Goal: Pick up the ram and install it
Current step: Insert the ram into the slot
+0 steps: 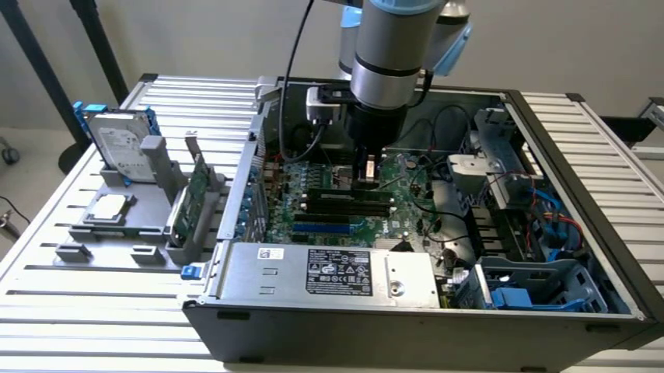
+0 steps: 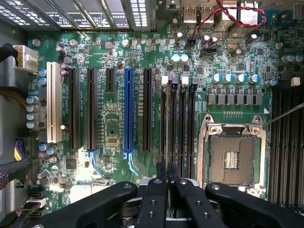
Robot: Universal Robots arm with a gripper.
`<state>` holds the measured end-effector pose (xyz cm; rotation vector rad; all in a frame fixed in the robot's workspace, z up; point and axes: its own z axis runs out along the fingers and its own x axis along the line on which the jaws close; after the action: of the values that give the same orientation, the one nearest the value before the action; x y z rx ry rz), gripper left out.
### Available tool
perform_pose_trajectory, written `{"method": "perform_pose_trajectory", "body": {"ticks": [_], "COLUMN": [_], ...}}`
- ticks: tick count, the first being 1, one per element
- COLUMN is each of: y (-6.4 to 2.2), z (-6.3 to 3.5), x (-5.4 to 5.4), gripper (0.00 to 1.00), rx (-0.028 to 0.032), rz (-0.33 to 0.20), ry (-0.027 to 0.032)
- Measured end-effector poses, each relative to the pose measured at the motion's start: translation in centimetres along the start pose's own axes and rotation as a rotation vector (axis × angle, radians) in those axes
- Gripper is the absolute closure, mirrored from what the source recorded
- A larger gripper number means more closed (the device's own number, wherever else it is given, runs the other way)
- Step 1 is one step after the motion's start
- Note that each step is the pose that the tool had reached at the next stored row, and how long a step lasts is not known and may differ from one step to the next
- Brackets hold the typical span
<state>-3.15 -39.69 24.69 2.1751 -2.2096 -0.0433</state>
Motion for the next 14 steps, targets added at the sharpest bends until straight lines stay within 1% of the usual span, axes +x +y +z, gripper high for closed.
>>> {"method": "perform_pose_trajectory", "body": {"ticks": [9, 14], "y": [-0.02, -0.03], "z": [0.35, 0.57], "x": [0.0, -0.02], "gripper": [0.87, 0.87], "rx": [0.0004, 0.0008], "rz": [-0.003, -0.006], "ry": [0.0148, 0.0201]}}
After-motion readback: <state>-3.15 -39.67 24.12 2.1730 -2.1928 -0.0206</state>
